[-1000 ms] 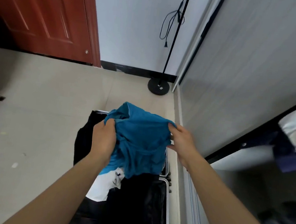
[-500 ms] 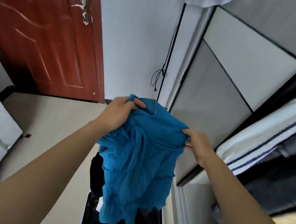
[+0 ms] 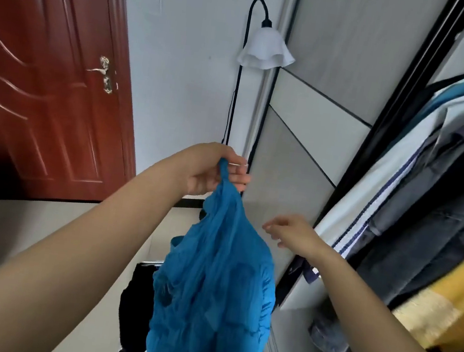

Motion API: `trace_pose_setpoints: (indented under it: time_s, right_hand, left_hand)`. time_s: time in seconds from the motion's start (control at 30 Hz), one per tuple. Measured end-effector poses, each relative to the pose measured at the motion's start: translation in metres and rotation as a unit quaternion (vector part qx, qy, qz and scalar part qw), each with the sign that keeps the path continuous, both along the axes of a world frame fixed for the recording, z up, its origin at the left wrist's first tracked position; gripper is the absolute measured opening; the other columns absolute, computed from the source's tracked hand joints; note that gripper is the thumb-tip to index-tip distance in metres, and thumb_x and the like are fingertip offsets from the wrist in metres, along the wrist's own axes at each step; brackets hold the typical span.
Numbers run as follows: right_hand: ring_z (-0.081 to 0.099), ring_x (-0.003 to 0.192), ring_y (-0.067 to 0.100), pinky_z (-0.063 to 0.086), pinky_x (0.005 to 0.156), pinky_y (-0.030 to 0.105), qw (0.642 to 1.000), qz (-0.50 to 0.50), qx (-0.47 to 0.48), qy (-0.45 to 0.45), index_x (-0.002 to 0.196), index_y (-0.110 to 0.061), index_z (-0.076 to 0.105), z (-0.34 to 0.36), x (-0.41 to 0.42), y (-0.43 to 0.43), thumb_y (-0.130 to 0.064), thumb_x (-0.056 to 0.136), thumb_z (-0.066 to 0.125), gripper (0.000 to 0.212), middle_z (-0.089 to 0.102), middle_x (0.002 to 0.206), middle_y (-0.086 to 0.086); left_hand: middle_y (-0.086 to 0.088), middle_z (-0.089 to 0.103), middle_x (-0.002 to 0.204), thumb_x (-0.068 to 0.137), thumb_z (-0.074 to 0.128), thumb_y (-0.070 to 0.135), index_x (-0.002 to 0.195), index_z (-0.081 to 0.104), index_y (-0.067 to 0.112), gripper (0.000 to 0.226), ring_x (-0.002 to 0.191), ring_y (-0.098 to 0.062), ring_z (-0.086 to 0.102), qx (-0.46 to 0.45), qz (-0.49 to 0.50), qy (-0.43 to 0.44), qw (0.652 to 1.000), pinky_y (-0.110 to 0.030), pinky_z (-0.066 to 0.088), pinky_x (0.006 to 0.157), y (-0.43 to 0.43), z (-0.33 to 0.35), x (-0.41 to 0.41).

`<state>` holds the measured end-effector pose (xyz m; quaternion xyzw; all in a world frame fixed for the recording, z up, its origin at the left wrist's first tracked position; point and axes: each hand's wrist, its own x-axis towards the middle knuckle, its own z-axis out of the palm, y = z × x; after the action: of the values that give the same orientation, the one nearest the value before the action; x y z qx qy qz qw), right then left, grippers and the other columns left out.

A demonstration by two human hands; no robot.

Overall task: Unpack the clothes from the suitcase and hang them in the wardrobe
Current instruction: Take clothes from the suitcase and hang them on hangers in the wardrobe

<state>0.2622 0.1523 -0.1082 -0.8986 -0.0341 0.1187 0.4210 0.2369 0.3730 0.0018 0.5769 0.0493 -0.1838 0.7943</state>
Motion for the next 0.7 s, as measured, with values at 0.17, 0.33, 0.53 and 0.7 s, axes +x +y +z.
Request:
trace_pose_setpoints:
  time_s: [0.17, 0.33, 0.53, 0.7]
  right_hand:
    - [0.062, 0.088, 0.02, 0.053, 0.079, 0.031, 0.984, 0.02, 0.176, 0.016, 0.093, -0.008, 0.071, 0.027, -0.036, -0.002, 0.003, 0.078, 0.059, 0.022, 0.068, 0.092, 0.006]
    - [0.053, 0.124, 0.027, 0.046, 0.096, 0.024, 0.986, 0.119, 0.09, 0.08, 0.132, -0.002, 0.053, 0.018, -0.073, -0.002, -0.007, 0.098, 0.054, 0.034, 0.058, 0.129, 0.014]
    - [0.068, 0.103, 0.022, 0.051, 0.098, 0.04, 0.945, -0.051, 0.314, 0.079, 0.107, -0.019, 0.069, 0.004, -0.065, -0.017, -0.029, 0.094, 0.063, 0.018, 0.074, 0.106, 0.001]
    - [0.071, 0.081, 0.024, 0.056, 0.072, 0.032, 0.909, -0.109, 0.399, 0.041, 0.097, -0.008, 0.072, 0.03, -0.058, -0.053, -0.024, 0.093, 0.064, 0.018, 0.074, 0.094, 0.014]
  left_hand:
    - [-0.019, 0.064, 0.096, 0.091, 0.039, -0.006, 0.122, 0.047, -0.009, 0.032, 0.08, -0.028, 0.072, -0.139, 0.045, 0.034, 0.989, -0.041, 0.059, 0.069, -0.046, 0.016, -0.004]
    - [-0.024, 0.06, 0.124, 0.089, 0.035, -0.012, 0.118, 0.046, -0.007, 0.031, 0.116, -0.031, 0.061, -0.187, 0.083, 0.029, 0.979, -0.042, 0.049, 0.098, -0.097, 0.032, -0.01]
    - [-0.021, 0.053, 0.132, 0.09, 0.028, -0.015, 0.132, 0.049, 0.001, 0.049, 0.098, -0.024, 0.055, -0.016, 0.149, -0.069, 0.986, -0.032, 0.048, 0.084, -0.088, 0.029, 0.011]
    - [-0.009, 0.066, 0.109, 0.093, 0.055, 0.005, 0.142, 0.041, 0.022, 0.054, 0.088, -0.021, 0.064, 0.251, 0.149, -0.149, 0.945, -0.038, 0.056, 0.077, -0.054, 0.0, 0.024]
